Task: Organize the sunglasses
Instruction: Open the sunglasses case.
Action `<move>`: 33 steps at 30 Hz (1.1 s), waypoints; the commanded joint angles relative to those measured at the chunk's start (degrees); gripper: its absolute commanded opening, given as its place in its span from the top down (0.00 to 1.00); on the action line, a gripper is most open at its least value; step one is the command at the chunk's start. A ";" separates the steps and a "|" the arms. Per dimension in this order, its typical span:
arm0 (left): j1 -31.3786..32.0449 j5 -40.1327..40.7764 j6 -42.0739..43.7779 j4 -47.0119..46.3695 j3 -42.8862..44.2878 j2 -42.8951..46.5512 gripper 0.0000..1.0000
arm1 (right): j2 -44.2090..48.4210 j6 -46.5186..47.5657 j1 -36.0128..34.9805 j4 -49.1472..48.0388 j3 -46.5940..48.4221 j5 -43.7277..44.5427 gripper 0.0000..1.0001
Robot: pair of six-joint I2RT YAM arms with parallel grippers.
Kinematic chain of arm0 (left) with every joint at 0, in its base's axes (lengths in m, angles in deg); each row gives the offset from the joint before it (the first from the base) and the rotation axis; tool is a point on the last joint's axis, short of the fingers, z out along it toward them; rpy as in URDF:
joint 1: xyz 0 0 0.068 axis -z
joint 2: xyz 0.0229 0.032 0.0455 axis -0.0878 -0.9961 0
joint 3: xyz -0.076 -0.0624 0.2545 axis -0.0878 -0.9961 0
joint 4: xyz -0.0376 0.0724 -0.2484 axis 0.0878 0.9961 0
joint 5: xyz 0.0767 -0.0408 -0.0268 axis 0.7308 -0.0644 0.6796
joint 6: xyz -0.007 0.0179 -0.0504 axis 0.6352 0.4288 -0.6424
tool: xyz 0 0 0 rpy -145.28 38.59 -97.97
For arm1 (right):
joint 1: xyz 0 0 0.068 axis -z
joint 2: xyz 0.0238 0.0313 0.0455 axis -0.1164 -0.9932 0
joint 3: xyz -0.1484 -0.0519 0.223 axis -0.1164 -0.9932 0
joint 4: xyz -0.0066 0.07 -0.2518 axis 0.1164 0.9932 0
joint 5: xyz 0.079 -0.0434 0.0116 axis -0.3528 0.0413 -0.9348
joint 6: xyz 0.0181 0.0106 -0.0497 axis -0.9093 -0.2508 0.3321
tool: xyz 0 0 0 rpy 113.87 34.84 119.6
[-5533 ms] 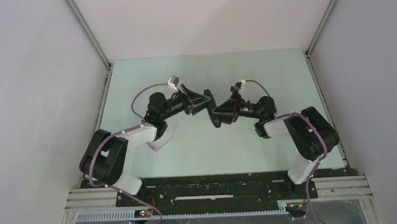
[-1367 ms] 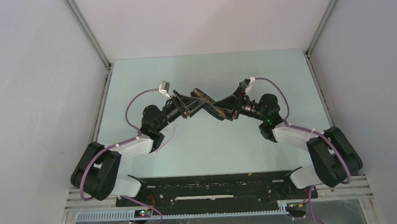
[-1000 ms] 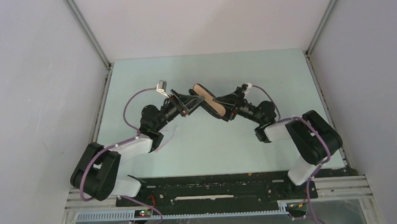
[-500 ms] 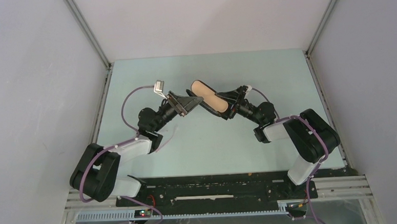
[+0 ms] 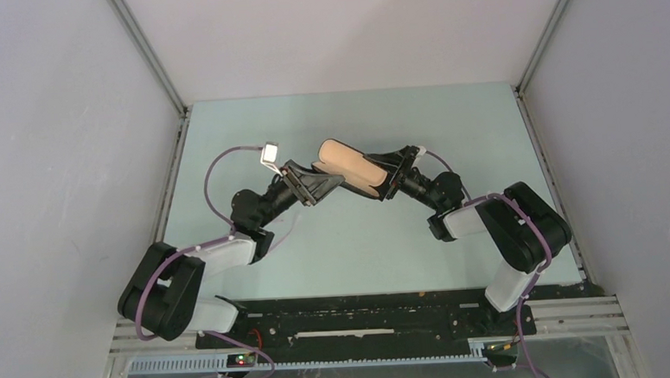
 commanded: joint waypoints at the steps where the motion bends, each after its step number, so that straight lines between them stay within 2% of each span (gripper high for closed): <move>1: 1.58 -3.52 -0.20 -5.40 -0.66 -0.07 1.00 | -0.31 -6.01 -0.95 -2.41 0.70 -1.43 0.64; 10: 1.58 -3.39 -0.69 -5.98 -0.93 -0.98 1.00 | -0.10 -5.19 -0.57 -2.39 0.70 -1.78 0.38; 19: 1.58 -3.15 -2.31 -6.80 0.03 -3.68 1.00 | 0.79 -3.74 0.43 -2.33 0.70 -2.44 0.23; 22: 1.58 -3.00 -2.28 -6.82 0.13 -3.76 1.00 | 1.17 -3.12 0.89 -2.33 0.70 -2.83 0.11; 28: 1.50 -2.86 -3.21 -6.71 0.42 -3.68 1.00 | 1.74 -0.45 2.09 -2.10 0.70 -4.40 0.01; 33: 1.50 -4.49 -4.27 -4.54 1.63 -4.03 1.00 | 3.50 7.33 3.85 1.73 0.09 -8.64 0.00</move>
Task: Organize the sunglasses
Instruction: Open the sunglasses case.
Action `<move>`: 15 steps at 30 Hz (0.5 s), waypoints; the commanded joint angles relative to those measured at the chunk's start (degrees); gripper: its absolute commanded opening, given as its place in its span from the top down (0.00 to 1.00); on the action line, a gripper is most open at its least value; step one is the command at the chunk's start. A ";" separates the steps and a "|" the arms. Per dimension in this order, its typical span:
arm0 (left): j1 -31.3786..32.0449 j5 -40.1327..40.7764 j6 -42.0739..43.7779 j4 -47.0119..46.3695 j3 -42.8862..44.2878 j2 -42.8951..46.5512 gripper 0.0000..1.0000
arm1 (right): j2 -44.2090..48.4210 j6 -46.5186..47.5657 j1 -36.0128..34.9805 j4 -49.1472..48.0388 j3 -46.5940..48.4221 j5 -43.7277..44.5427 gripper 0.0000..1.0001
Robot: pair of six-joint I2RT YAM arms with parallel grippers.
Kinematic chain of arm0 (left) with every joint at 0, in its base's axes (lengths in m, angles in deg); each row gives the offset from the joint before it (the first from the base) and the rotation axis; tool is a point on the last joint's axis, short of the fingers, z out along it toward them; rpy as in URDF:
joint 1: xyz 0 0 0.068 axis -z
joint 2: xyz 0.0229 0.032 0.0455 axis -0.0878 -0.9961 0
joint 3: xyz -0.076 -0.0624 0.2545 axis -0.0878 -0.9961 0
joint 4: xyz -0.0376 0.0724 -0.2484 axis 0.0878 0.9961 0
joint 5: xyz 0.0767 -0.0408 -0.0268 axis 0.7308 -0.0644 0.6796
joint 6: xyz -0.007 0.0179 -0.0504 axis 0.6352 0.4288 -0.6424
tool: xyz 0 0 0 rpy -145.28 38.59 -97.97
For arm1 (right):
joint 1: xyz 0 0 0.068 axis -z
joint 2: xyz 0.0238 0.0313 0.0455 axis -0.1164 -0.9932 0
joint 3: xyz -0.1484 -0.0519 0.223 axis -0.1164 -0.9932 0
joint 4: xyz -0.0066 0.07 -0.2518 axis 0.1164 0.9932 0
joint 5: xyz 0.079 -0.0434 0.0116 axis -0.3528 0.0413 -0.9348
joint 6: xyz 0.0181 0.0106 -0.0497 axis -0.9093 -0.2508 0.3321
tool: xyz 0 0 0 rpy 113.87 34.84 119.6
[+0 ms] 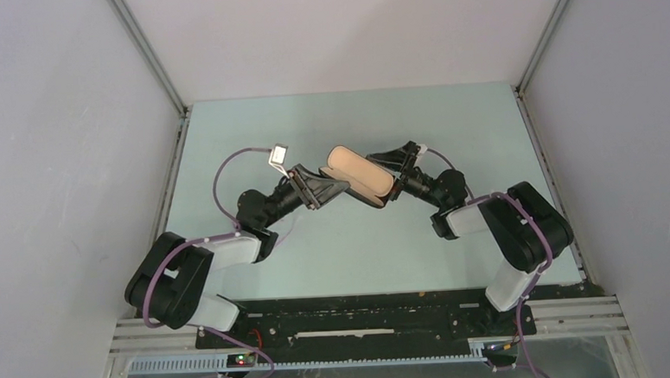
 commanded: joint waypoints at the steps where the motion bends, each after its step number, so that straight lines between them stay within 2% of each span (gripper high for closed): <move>1: 0.34 -2.93 -1.16 0.03 2.16 -0.38 1.00 | 4.36 9.05 1.79 3.37 0.32 -5.26 0.00; 5: 0.27 -5.10 -2.11 1.34 4.07 -2.92 1.00 | 11.15 22.81 3.74 18.80 2.30 -9.83 0.02; 8: 0.27 -5.99 -3.09 0.98 5.19 -3.81 1.00 | 19.18 39.43 4.34 41.32 5.57 -9.95 0.04; 11: 0.27 -6.49 -3.60 1.24 6.08 -4.68 1.00 | 26.15 56.96 4.23 64.42 10.70 -6.06 0.06; 13: 0.27 -6.85 -4.14 1.19 6.54 -5.30 1.00 | 28.51 63.52 4.50 72.96 13.06 -4.08 0.07; 15: 0.27 -6.96 -4.68 0.54 6.67 -5.67 1.00 | 29.92 66.00 5.33 76.41 13.70 -3.31 0.09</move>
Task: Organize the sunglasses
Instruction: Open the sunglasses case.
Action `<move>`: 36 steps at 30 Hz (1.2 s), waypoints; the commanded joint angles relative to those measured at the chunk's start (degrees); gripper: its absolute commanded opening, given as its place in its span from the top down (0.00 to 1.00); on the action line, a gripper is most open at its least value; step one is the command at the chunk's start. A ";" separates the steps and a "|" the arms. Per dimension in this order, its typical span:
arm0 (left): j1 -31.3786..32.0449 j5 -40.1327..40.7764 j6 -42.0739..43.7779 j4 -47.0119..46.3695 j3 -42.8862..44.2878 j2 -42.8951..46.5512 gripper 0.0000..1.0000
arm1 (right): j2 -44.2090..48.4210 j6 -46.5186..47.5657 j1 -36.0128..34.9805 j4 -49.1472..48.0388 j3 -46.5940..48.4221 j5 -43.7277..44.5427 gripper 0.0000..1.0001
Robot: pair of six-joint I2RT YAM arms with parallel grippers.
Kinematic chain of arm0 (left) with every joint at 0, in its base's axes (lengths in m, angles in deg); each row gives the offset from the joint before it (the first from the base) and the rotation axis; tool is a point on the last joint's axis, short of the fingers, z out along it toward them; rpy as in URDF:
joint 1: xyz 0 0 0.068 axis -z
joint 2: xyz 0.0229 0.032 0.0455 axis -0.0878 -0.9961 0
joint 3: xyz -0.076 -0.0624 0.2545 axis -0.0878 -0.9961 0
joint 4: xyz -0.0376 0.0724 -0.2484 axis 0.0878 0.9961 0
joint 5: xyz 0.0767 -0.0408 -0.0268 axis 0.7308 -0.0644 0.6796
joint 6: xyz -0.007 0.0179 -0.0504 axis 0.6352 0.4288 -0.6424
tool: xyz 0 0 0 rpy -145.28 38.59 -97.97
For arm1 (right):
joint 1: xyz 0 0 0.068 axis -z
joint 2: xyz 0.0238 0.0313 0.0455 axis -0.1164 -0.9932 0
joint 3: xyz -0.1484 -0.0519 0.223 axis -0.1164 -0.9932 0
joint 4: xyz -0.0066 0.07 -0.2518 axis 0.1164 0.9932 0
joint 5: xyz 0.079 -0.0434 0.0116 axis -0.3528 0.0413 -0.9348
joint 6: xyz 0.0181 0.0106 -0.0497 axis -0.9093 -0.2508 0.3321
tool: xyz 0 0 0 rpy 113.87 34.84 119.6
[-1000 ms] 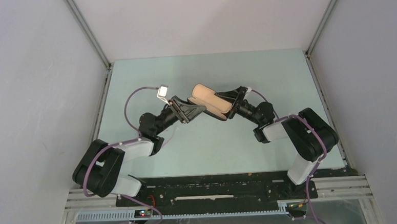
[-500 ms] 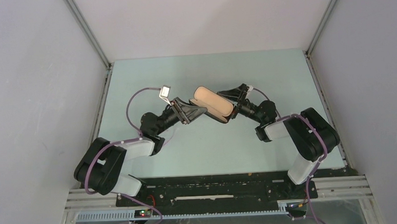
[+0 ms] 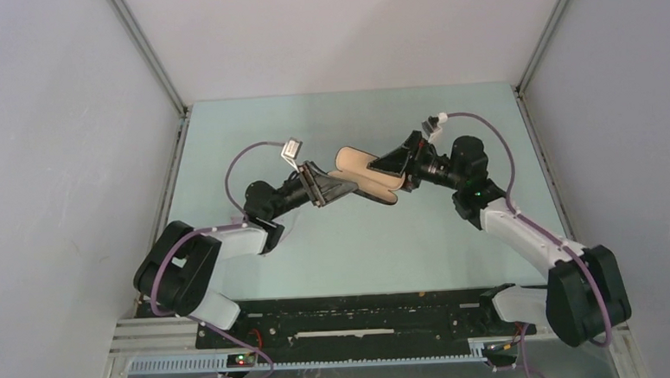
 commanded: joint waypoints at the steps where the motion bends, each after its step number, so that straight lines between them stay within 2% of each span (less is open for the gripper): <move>1: -0.19 -0.86 -0.41 -1.22 2.53 -1.23 1.00 | 4.66 17.55 1.77 19.98 3.74 2.11 0.10; 5: -0.19 -0.69 -1.31 -2.36 2.72 -1.22 1.00 | 5.01 17.52 1.78 20.19 3.41 3.12 0.20; 12: -0.19 -0.64 -2.39 -3.38 2.20 -1.17 1.00 | 5.71 13.63 1.52 13.68 0.70 4.10 0.47; 18: -0.23 -0.51 -3.20 -3.63 2.30 -1.65 1.00 | 6.58 8.88 1.41 6.63 -3.66 4.50 0.61; 24: -0.19 -1.42 -4.32 -4.86 2.81 -2.19 0.99 | 8.47 8.72 0.77 6.59 -4.78 6.64 0.76; 26: -0.19 -2.23 -5.11 -4.88 3.38 -2.80 0.88 | 9.01 8.73 0.83 6.87 -4.78 7.17 0.90; 27: -0.19 -2.67 -5.56 -4.91 3.68 -3.22 0.80 | 9.23 8.81 0.83 6.96 -4.78 7.33 0.97; 28: -0.19 -2.96 -6.14 -5.01 4.02 -3.73 0.67 | 9.39 8.82 0.86 7.17 -4.78 7.53 1.00; 29: -0.21 -3.15 -6.61 -5.24 4.23 -4.13 0.53 | 9.63 9.07 0.86 7.50 -4.78 7.72 1.00; 31: -0.19 -2.80 -6.92 -5.37 4.04 -4.21 0.33 | 10.14 9.97 0.86 8.44 -4.78 8.24 1.00; 33: -0.23 -1.74 -6.43 -5.21 3.29 -3.66 0.04 | 11.01 11.41 1.10 9.77 -4.70 8.81 1.00; 36: -1.54 -1.66 -5.40 -2.86 2.64 -1.96 0.00 | 13.25 14.00 1.92 13.12 -4.69 10.12 1.00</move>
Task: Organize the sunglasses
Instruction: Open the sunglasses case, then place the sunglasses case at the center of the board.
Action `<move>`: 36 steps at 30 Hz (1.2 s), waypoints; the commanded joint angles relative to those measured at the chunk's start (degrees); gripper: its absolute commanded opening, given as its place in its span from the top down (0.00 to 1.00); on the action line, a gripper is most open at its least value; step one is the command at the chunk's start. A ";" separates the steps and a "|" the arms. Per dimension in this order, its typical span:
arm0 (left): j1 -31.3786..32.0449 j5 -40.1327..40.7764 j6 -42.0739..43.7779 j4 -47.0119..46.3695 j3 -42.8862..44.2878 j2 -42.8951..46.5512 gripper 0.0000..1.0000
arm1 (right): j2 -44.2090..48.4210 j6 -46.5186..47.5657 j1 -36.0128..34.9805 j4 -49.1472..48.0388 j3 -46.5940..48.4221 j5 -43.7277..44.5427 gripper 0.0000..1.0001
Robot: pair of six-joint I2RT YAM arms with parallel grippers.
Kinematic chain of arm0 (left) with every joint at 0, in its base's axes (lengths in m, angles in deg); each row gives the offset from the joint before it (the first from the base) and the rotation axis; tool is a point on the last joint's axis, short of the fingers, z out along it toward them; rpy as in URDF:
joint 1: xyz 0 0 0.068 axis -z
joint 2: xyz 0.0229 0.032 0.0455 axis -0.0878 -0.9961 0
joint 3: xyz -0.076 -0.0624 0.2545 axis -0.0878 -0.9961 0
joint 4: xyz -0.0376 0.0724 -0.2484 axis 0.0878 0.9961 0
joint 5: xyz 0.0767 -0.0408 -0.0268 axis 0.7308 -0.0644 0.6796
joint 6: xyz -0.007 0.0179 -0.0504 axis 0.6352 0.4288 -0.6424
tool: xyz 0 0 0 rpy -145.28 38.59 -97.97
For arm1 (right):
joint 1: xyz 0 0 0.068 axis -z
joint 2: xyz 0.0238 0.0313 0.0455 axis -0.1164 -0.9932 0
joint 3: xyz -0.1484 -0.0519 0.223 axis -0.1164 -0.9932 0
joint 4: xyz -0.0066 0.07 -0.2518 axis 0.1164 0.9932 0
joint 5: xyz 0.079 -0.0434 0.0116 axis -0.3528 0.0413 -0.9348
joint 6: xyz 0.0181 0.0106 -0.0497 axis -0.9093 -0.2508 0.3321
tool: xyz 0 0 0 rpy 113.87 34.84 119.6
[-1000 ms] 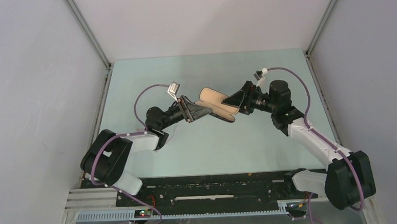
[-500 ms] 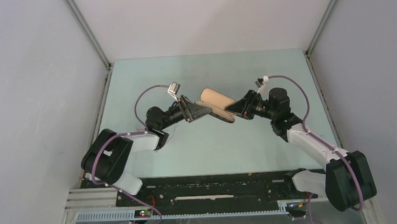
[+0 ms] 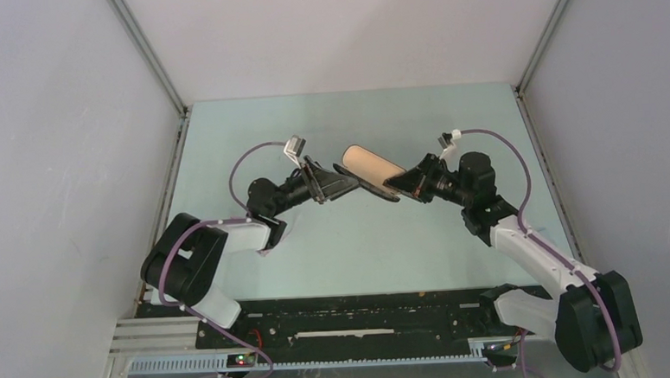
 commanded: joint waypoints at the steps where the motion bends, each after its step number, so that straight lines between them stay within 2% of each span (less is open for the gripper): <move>1: -2.27 -0.54 1.75 0.69 0.01 2.59 0.00 | 4.78 3.90 1.06 1.75 0.99 2.24 1.00; 5: -5.40 -1.95 4.02 5.43 -1.89 6.89 0.00 | 8.32 11.37 1.80 9.03 2.62 6.03 1.00; 8: -5.82 -2.77 8.00 13.17 -1.97 11.38 0.00 | 10.01 18.08 1.80 12.95 3.14 11.77 1.00; 12: -5.81 -0.90 16.81 28.95 -1.27 20.61 0.00 | 9.11 32.32 1.31 12.45 3.06 11.69 1.00; 15: -5.81 3.16 26.27 46.23 0.83 27.11 0.00 | 5.51 40.55 0.91 11.39 3.14 11.43 1.00; 19: -6.28 10.35 36.03 62.73 4.22 33.75 0.00 | 0.22 47.48 -0.73 9.65 3.30 14.10 1.00; 22: -8.76 11.17 40.76 71.73 6.87 36.95 0.00 | -3.10 53.83 -4.92 9.66 3.84 21.10 1.00; 26: -11.34 12.87 43.10 79.62 8.34 40.63 0.00 | -8.26 58.53 -9.97 5.77 3.83 31.46 1.00; 28: -11.74 16.82 42.78 82.36 8.19 42.30 0.00 | -11.07 59.44 -11.30 2.11 3.86 36.57 1.00; 36: -11.96 18.34 42.02 84.92 7.88 44.10 0.00 | -18.46 62.49 -10.18 -7.85 5.51 44.98 1.00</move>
